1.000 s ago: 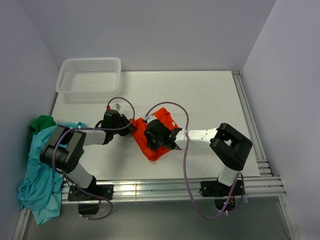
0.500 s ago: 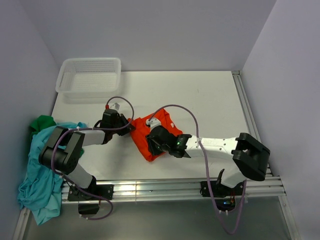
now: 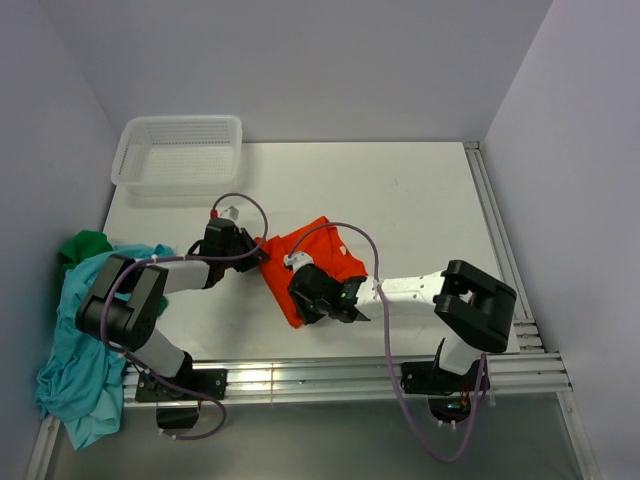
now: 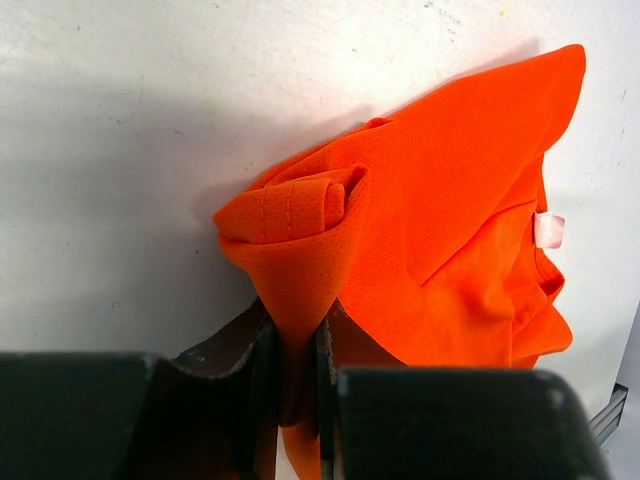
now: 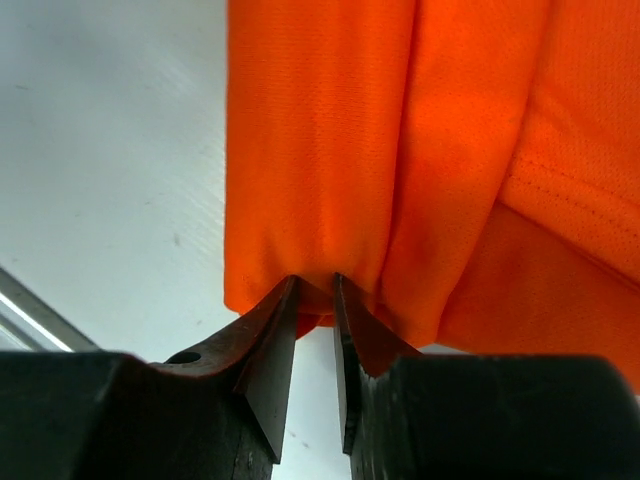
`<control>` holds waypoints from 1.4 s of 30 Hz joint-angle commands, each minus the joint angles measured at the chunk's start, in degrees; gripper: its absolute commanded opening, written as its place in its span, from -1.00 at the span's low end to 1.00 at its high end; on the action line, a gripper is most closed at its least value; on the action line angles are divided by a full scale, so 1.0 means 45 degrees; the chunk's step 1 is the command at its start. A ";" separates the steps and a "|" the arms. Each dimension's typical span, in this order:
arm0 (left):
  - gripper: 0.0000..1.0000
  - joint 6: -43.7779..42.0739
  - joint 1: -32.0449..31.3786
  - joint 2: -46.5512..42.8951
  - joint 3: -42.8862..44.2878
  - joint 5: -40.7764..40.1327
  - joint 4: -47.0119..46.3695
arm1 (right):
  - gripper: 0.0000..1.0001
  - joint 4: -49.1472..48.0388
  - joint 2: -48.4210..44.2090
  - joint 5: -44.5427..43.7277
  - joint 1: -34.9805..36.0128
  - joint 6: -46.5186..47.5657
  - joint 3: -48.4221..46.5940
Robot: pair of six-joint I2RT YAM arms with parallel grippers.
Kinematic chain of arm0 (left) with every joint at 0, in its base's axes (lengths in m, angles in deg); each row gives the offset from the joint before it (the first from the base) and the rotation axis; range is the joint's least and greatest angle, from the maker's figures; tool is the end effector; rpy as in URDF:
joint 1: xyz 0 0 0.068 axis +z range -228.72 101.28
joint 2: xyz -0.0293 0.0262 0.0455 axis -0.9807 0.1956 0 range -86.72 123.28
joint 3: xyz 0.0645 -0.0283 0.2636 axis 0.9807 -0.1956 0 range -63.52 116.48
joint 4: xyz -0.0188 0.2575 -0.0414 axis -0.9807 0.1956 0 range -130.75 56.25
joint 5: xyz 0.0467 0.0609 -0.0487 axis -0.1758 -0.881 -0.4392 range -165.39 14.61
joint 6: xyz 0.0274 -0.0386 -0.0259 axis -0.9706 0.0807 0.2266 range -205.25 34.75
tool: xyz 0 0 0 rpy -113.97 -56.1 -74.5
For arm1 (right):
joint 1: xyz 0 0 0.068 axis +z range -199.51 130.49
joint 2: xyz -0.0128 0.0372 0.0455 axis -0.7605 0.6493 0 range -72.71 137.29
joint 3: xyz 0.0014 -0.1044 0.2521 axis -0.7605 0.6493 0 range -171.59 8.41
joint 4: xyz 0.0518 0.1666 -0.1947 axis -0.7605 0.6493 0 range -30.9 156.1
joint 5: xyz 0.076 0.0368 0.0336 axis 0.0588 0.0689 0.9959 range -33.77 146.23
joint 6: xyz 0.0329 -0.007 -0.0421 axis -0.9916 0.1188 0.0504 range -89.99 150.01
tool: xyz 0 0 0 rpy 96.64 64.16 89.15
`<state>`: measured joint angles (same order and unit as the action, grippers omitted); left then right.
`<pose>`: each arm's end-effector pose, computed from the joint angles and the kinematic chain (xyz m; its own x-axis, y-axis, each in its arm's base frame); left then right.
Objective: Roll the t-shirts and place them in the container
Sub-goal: Roll the tshirt
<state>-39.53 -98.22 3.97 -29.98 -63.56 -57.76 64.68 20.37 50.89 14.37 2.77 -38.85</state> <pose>0.2705 -0.1035 0.1340 -0.7640 -0.4728 -0.4391 -0.1038 0.7617 -0.6396 0.1422 0.2824 0.1578 -0.7034 -0.3993 -0.5880 -0.6146 0.7573 0.2209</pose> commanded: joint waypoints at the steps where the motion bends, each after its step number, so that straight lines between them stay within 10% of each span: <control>1: -0.99 -0.0354 -0.0040 -0.0408 0.0379 -0.0267 0.0402 | -0.43 -0.0109 -0.0020 -0.0197 0.0433 -0.0156 0.0327; 18: -0.99 0.0114 -0.0177 -0.0740 0.1492 -0.0110 0.3331 | 0.23 0.3484 0.0071 -0.5119 0.2269 0.0780 -0.3868; 42: -0.99 0.1091 -0.0216 -0.1248 0.1433 0.0475 0.4699 | 0.28 0.5046 0.6031 -0.9923 0.3129 0.0956 -0.8831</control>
<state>-35.77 -98.75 0.08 -24.19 -63.08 -36.37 87.06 45.38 10.84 28.14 5.85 -74.94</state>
